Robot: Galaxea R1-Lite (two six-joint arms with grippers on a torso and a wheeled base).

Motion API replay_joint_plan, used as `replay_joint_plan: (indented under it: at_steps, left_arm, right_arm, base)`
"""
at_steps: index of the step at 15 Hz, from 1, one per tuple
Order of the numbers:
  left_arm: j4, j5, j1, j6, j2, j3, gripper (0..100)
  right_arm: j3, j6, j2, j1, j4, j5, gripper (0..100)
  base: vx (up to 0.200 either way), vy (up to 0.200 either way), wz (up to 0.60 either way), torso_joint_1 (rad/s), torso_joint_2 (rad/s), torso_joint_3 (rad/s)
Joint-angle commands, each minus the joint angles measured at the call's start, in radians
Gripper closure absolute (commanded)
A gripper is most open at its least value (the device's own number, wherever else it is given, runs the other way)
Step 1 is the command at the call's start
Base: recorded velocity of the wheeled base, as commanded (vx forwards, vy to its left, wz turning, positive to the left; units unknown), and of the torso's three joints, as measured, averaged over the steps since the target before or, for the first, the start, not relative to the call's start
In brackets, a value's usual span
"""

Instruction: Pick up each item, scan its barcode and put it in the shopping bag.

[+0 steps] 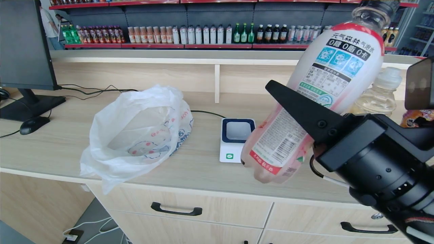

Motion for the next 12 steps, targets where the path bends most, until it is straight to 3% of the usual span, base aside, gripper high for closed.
replay_joint_plan:
  at_steps: [1, 4, 10, 12]
  left_arm:
    - [0.0, -0.001, 0.0, 0.0, 0.001, 0.0, 0]
    - [0.0, 0.001, 0.0, 0.0, 0.001, 0.0, 0]
    - [0.0, 0.001, 0.0, 0.0, 0.001, 0.0, 0]
    - [0.0, 0.001, 0.0, 0.0, 0.001, 0.0, 0]
  right_arm:
    - [0.016, 0.016, -0.002, 0.06, -0.028, 0.001, 100]
    - [0.022, 0.055, -0.002, 0.115, -0.069, 0.001, 100]
    - [0.016, 0.075, -0.002, 0.121, -0.074, -0.013, 100]
    - [0.004, 0.086, 0.004, 0.123, -0.074, -0.067, 100]
  base:
    - [0.0, 0.0, 0.0, 0.0, 0.0, 0.0]
    - [0.0, 0.0, 0.0, 0.0, 0.0, 0.0]
    - [0.0, 0.0, 0.0, 0.0, 0.0, 0.0]
    - [0.0, 0.0, 0.0, 0.0, 0.0, 0.0]
